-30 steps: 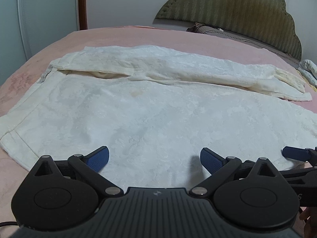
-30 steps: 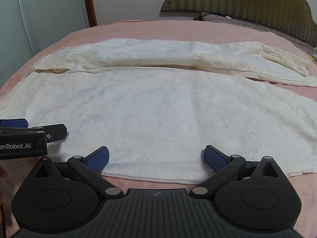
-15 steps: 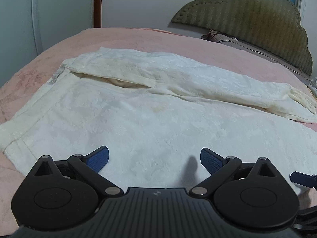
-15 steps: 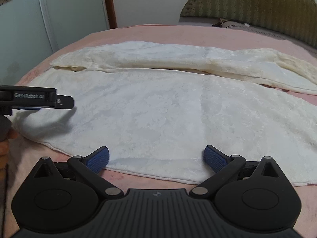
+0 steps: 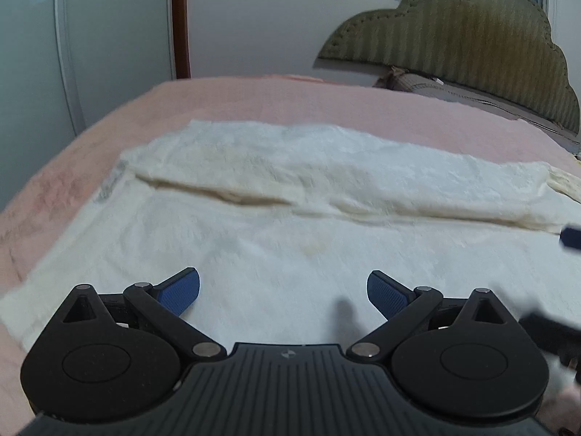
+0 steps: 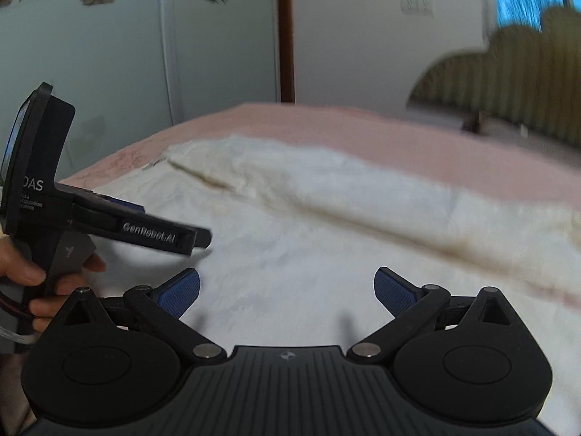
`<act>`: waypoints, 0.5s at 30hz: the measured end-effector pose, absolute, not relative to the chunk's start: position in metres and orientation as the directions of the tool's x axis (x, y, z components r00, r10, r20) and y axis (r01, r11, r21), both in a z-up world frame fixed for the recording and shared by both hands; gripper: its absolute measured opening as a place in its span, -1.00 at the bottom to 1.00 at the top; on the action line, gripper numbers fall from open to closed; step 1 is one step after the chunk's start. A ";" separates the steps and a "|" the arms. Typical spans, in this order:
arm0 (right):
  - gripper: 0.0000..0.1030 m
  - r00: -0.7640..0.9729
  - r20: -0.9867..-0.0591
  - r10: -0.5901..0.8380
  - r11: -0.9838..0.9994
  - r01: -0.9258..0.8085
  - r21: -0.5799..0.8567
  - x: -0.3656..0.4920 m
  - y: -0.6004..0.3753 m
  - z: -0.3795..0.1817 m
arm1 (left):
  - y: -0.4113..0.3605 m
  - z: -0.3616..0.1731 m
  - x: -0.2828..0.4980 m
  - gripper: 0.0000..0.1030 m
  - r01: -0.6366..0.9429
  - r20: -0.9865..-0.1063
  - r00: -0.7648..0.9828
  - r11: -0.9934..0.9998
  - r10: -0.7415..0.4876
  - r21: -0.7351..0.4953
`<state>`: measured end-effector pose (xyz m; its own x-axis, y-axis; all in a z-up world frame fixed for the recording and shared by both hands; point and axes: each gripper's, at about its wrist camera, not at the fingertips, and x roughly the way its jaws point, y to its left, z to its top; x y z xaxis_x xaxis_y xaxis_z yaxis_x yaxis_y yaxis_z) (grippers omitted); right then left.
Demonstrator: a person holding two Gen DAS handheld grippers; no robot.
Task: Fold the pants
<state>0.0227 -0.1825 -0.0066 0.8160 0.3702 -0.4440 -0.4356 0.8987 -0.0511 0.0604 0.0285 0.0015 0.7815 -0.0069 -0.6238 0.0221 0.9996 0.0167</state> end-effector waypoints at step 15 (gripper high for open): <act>0.95 0.712 -0.543 0.445 0.845 -0.535 -0.008 0.286 -0.145 -0.003 | 0.047 -0.029 0.091 0.99 -0.052 -0.621 0.781 0.997 0.073 0.051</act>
